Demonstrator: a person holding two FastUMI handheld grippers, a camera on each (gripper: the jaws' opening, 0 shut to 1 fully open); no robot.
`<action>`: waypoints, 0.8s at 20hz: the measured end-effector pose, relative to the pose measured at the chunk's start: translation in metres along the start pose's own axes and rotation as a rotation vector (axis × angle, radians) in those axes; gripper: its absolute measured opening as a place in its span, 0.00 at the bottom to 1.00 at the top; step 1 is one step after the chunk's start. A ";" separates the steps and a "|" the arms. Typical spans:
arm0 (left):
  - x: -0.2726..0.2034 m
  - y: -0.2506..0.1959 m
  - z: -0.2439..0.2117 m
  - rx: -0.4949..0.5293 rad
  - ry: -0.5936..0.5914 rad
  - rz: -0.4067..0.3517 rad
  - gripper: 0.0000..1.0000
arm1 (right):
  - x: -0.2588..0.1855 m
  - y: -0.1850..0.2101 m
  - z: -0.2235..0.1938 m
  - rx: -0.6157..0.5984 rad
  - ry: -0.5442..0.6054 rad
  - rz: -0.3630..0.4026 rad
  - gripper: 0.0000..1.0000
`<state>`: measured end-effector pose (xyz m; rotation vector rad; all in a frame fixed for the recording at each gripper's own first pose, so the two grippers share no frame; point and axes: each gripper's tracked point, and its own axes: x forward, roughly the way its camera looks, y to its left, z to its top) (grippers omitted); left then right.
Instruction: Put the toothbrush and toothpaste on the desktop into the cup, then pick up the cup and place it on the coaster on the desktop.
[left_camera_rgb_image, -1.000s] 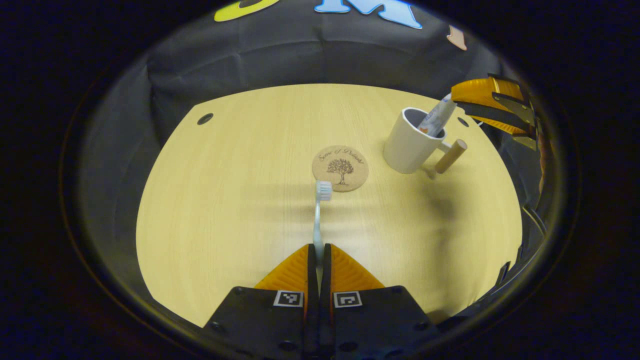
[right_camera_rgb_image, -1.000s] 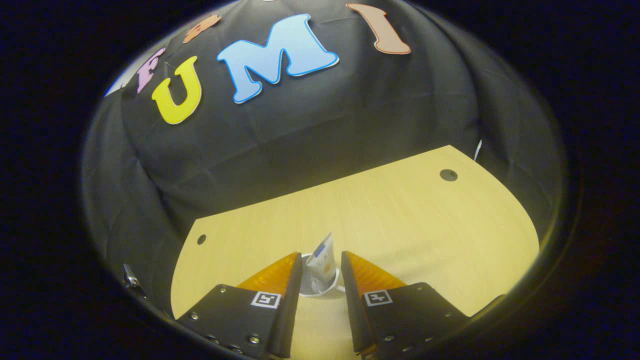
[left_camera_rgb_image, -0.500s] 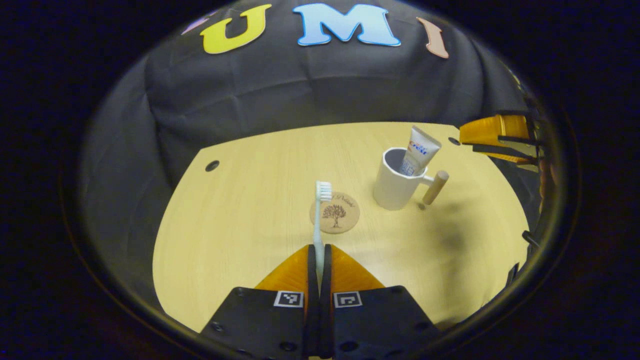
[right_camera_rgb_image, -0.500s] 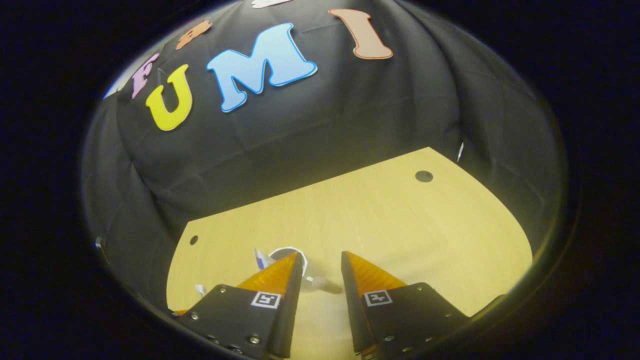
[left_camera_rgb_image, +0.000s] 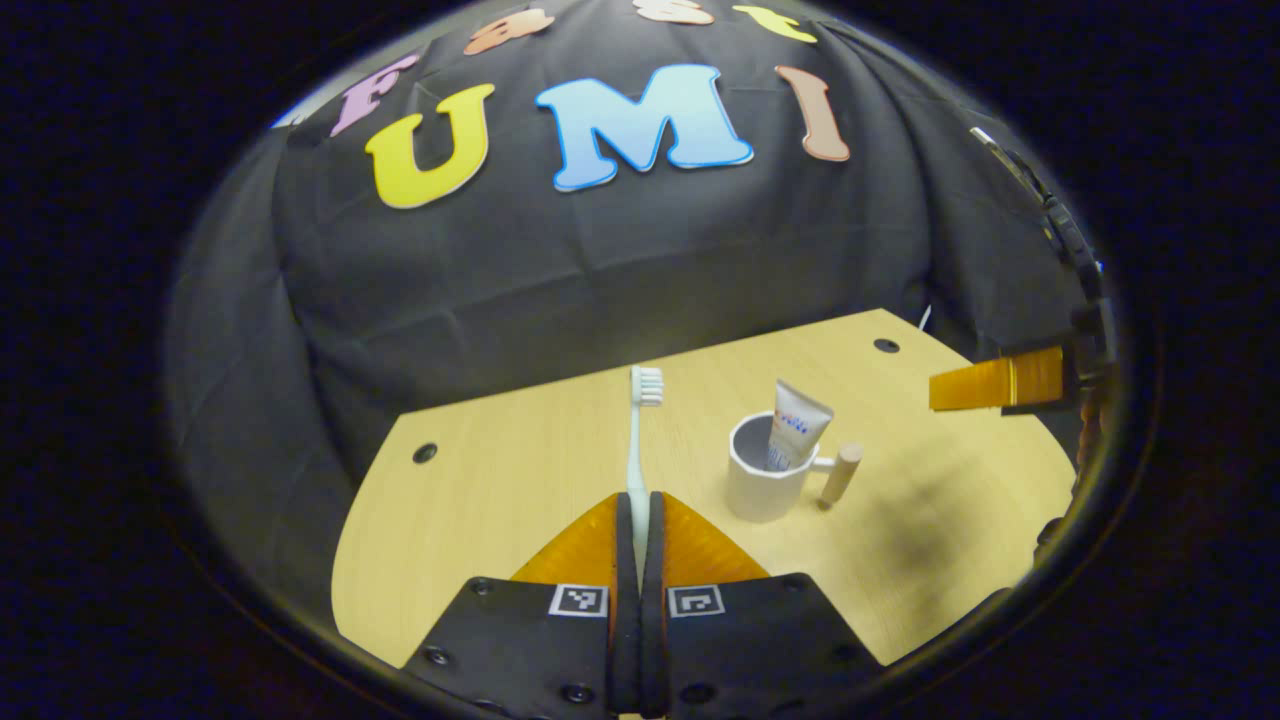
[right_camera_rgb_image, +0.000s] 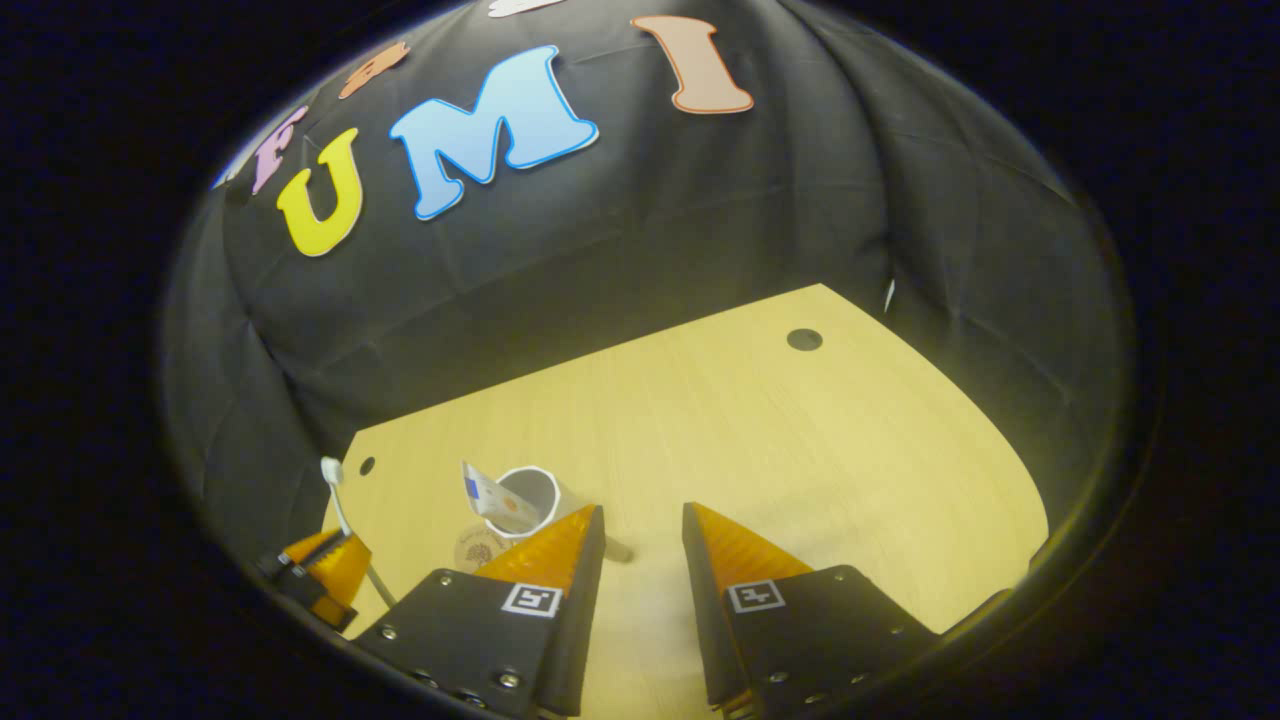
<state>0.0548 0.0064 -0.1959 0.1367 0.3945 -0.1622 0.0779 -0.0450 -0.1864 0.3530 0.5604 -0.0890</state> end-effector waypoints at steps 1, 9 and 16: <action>0.003 -0.004 0.014 0.021 -0.045 -0.009 0.08 | -0.001 -0.005 -0.003 0.001 0.011 -0.009 0.43; 0.042 -0.045 0.083 0.121 -0.257 -0.096 0.07 | -0.013 -0.041 -0.028 -0.034 0.092 -0.097 0.46; 0.069 -0.071 0.114 0.114 -0.359 -0.181 0.07 | -0.018 -0.070 -0.049 -0.020 0.160 -0.165 0.46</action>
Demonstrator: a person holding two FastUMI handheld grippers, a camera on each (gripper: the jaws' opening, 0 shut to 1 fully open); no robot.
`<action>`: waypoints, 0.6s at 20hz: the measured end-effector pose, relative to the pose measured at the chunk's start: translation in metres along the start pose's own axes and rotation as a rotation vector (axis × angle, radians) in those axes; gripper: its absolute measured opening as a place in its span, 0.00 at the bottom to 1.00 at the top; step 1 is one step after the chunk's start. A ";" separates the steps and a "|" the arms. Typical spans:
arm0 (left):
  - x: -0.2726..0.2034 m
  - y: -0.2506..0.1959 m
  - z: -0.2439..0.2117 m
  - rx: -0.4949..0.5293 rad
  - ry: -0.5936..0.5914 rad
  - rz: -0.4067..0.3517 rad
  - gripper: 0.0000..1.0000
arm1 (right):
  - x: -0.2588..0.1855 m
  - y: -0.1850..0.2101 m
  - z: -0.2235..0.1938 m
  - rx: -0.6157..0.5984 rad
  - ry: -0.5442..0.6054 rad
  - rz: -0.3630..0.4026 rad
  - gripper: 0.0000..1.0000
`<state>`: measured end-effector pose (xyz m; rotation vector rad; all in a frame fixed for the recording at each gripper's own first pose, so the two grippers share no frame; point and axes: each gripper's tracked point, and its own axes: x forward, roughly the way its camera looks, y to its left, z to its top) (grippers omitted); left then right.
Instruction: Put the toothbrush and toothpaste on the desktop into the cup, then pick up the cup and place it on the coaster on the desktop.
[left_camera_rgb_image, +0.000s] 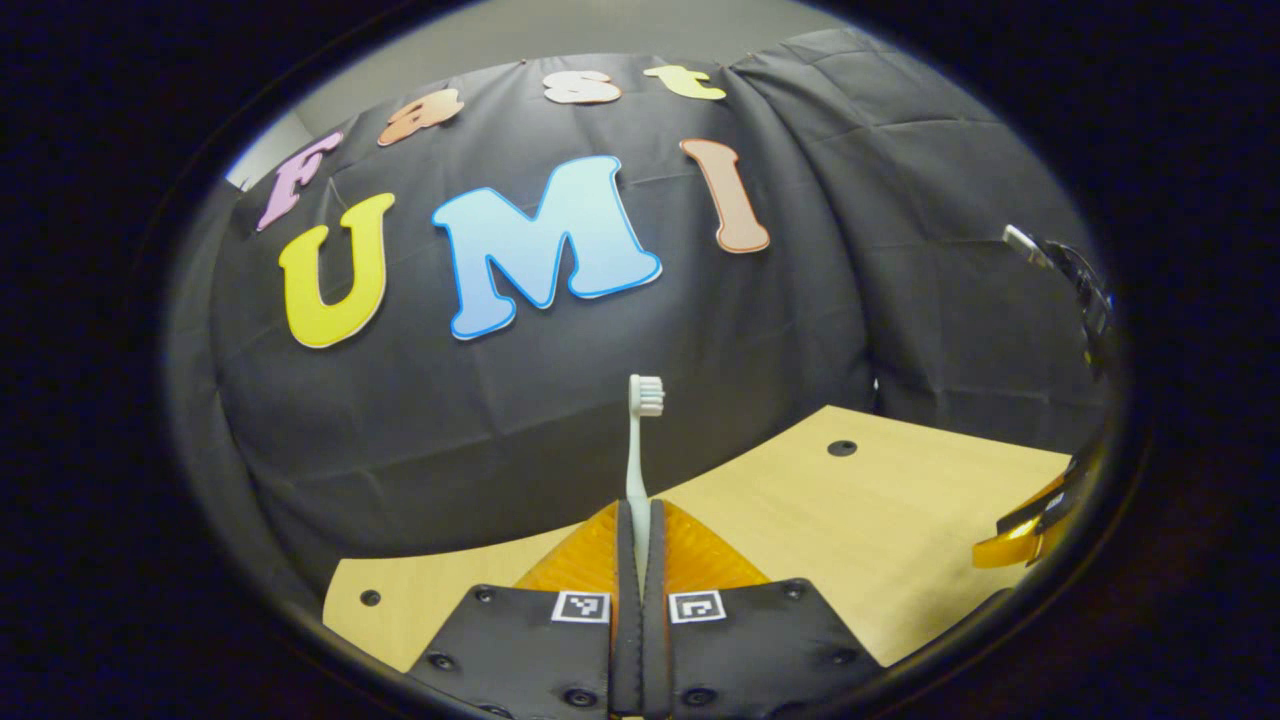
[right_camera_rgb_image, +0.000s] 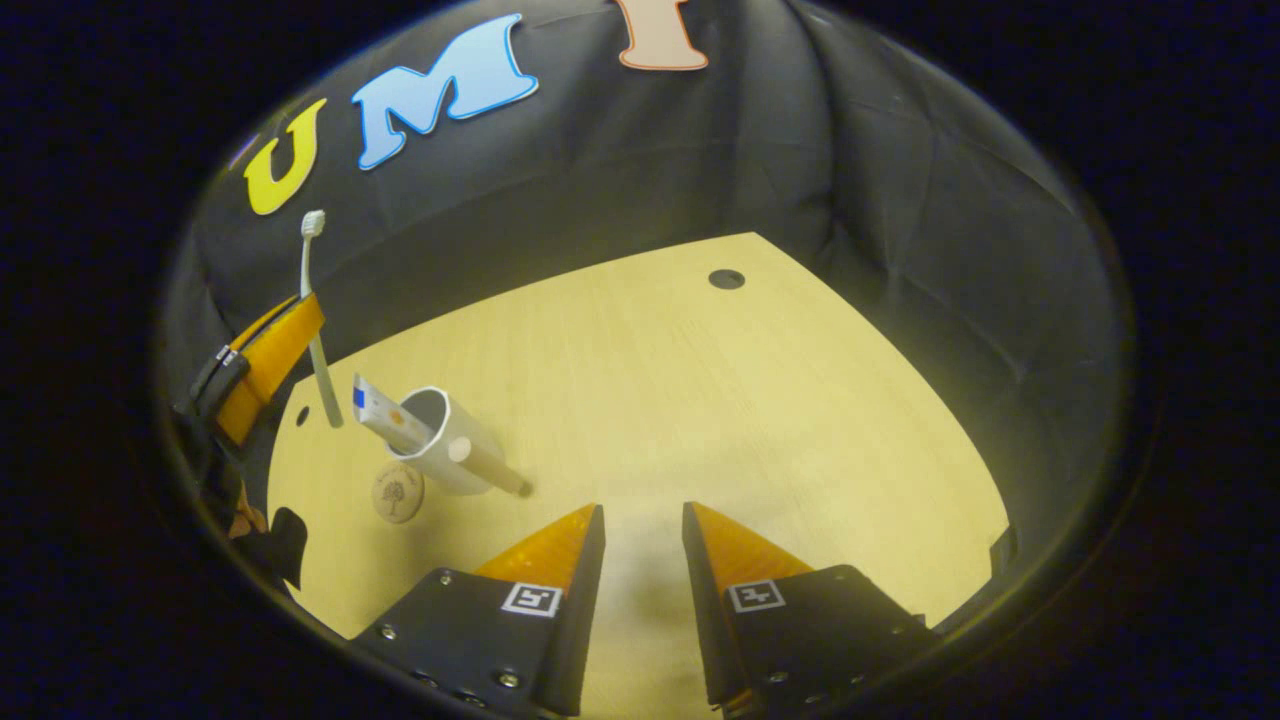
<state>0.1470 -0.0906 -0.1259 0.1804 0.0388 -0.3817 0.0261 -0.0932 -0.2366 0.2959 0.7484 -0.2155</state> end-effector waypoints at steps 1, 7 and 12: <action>0.004 -0.001 0.003 -0.012 -0.021 -0.006 0.07 | 0.001 -0.002 -0.001 0.002 0.007 -0.007 0.46; 0.027 -0.005 -0.017 -0.083 -0.027 -0.016 0.07 | 0.008 -0.005 -0.008 -0.007 0.038 -0.035 0.43; 0.033 -0.009 -0.038 -0.151 0.019 -0.012 0.07 | 0.013 0.000 -0.016 -0.028 0.069 -0.037 0.46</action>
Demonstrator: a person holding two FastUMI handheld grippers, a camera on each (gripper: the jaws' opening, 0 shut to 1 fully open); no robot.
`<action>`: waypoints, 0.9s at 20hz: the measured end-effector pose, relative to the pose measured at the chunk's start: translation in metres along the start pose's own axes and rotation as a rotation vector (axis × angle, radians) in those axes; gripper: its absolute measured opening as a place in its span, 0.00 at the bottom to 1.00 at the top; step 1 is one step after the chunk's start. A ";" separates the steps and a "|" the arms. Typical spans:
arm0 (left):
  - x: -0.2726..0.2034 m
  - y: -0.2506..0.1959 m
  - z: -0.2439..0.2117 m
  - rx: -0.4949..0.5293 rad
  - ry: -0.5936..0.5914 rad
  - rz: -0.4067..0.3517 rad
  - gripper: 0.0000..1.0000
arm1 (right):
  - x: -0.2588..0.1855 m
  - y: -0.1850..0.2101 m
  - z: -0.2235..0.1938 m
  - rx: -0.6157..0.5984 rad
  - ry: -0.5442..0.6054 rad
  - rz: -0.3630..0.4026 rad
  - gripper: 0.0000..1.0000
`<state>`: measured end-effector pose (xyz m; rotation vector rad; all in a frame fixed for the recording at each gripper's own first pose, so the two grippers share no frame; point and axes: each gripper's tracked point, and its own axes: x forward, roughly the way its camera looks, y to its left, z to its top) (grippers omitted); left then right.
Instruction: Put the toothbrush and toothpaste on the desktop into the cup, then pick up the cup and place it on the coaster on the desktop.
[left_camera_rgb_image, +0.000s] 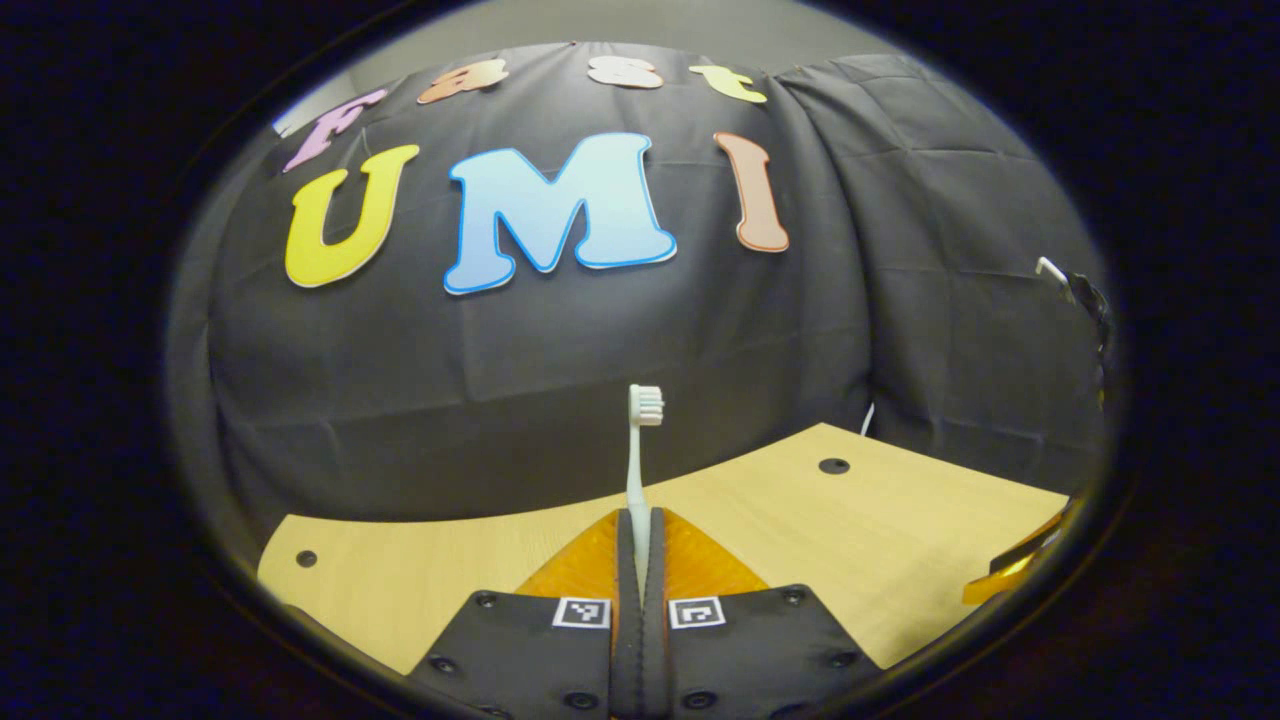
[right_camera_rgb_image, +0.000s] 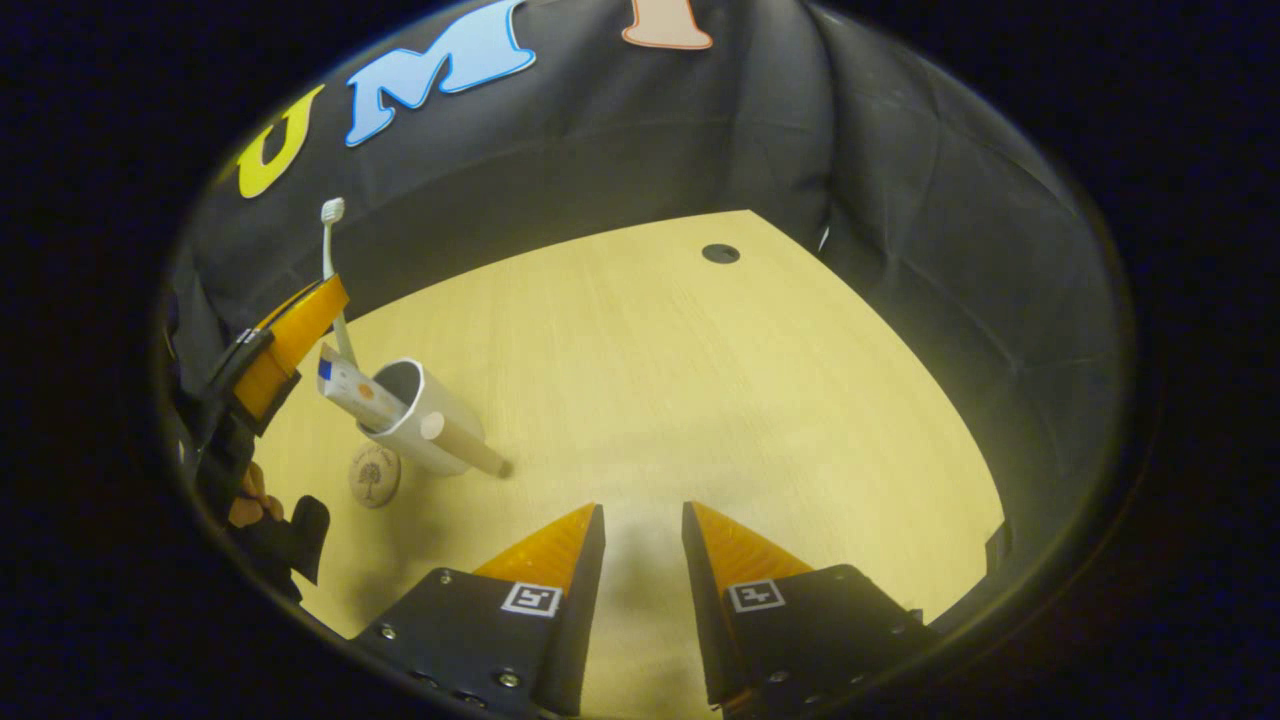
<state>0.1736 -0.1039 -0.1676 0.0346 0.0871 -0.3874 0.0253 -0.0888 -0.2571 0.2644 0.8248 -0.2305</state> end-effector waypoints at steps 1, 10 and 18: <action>0.001 -0.001 -0.006 -0.012 0.013 -0.003 0.07 | 0.000 0.001 -0.001 -0.007 0.006 -0.001 0.46; -0.020 -0.003 -0.009 -0.080 0.029 0.001 0.06 | 0.002 0.000 -0.004 -0.016 0.023 -0.006 0.45; -0.030 -0.002 -0.009 -0.080 0.022 0.007 0.13 | 0.004 0.001 -0.006 -0.024 0.043 0.007 0.46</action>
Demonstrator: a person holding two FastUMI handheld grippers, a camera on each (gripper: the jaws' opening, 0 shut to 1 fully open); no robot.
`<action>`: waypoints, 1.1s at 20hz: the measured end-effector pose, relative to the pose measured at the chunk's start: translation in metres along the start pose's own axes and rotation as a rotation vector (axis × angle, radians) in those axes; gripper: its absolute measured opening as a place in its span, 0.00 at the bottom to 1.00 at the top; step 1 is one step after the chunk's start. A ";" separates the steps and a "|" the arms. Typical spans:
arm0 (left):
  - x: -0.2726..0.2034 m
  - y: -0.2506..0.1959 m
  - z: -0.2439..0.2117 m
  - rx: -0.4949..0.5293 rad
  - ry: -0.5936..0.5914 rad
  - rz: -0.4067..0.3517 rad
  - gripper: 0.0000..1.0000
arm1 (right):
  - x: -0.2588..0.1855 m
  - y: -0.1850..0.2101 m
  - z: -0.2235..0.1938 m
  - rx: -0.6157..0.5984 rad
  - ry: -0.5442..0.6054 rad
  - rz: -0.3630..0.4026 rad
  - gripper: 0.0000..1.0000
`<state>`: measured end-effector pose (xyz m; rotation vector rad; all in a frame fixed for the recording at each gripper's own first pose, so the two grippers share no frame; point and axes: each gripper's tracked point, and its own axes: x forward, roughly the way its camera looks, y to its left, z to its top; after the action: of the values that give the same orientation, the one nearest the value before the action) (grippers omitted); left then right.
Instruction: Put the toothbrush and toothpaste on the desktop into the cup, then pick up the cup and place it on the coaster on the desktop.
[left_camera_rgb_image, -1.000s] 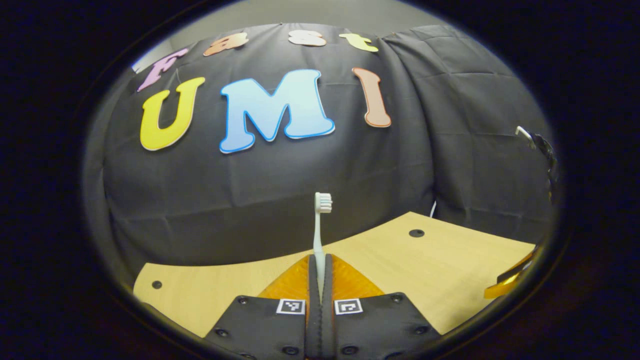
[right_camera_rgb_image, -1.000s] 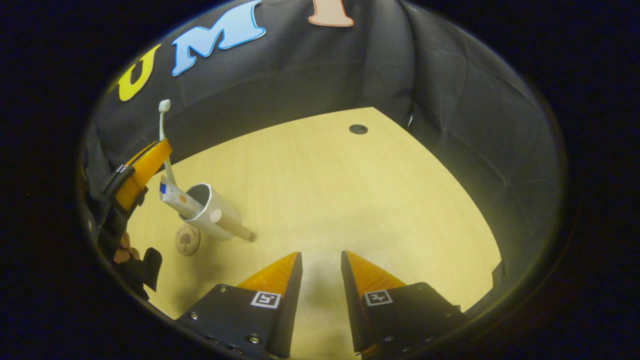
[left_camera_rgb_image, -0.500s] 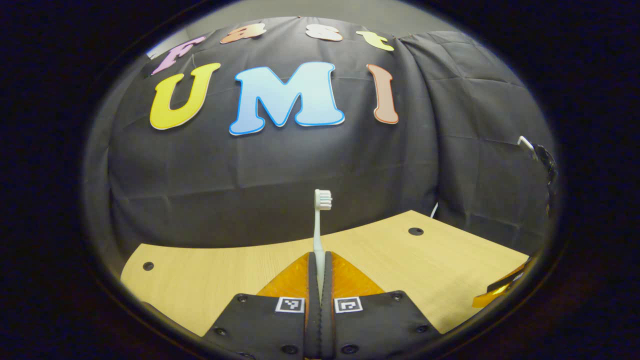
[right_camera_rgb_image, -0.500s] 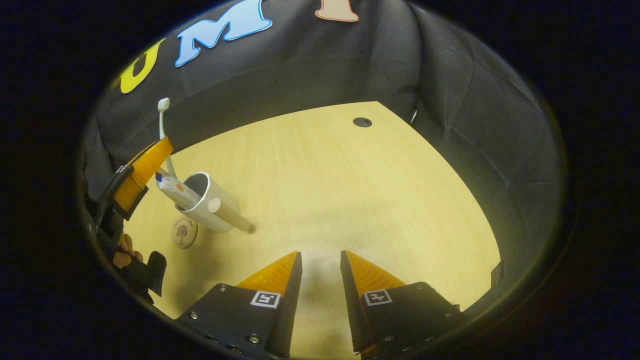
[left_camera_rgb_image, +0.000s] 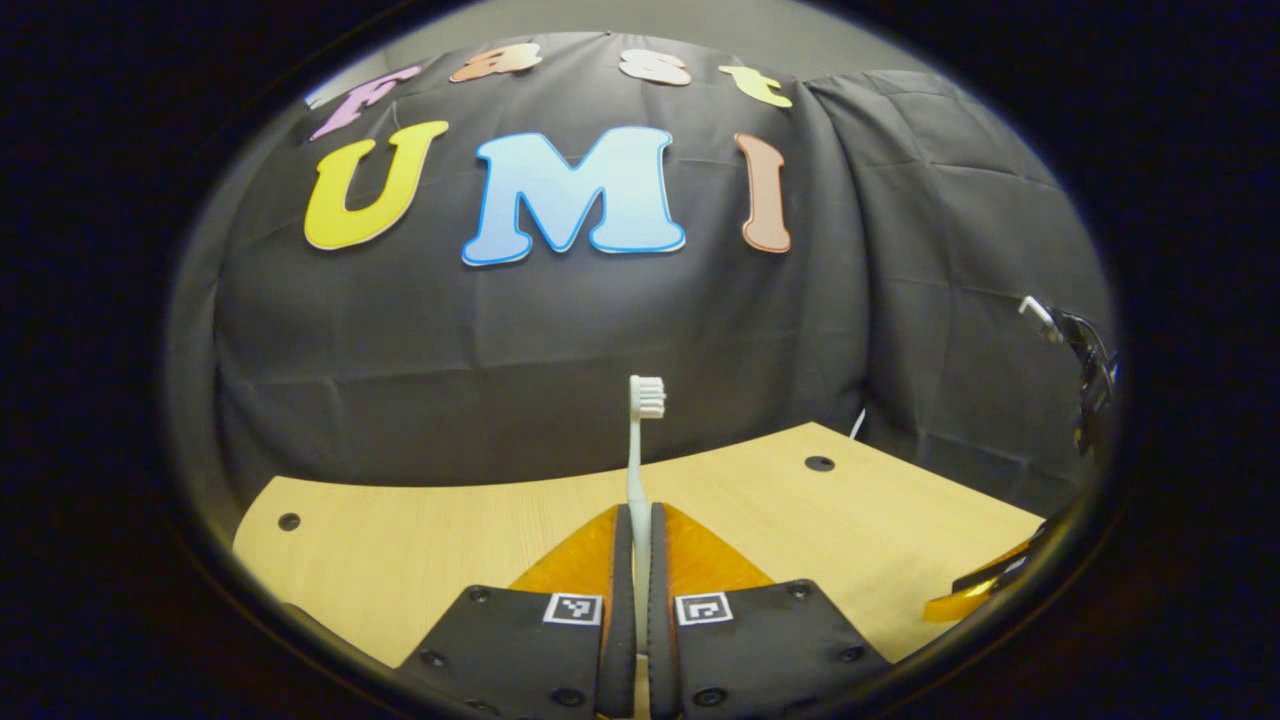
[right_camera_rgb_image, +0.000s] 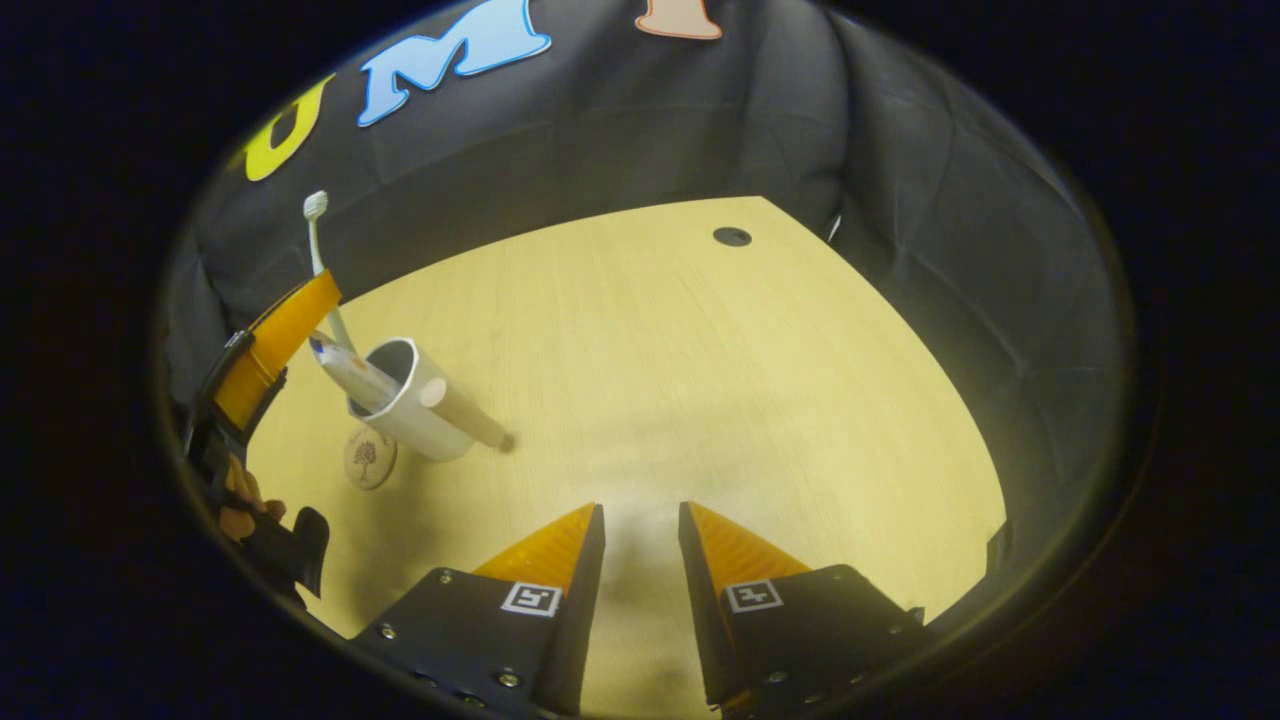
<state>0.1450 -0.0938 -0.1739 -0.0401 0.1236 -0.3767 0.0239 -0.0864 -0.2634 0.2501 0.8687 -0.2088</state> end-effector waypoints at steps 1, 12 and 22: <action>-0.001 0.000 0.000 0.009 -0.005 -0.001 0.16 | 0.001 0.000 -0.002 0.000 0.002 -0.001 0.46; -0.010 0.006 0.010 0.038 -0.016 0.040 0.26 | -0.001 0.002 0.000 0.020 -0.004 0.018 0.46; -0.037 0.022 0.031 0.055 -0.046 0.087 0.25 | -0.006 0.033 0.022 -0.133 -0.061 0.116 0.45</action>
<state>0.1226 -0.0593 -0.1402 0.0105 0.0696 -0.2920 0.0454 -0.0608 -0.2406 0.1683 0.8018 -0.0500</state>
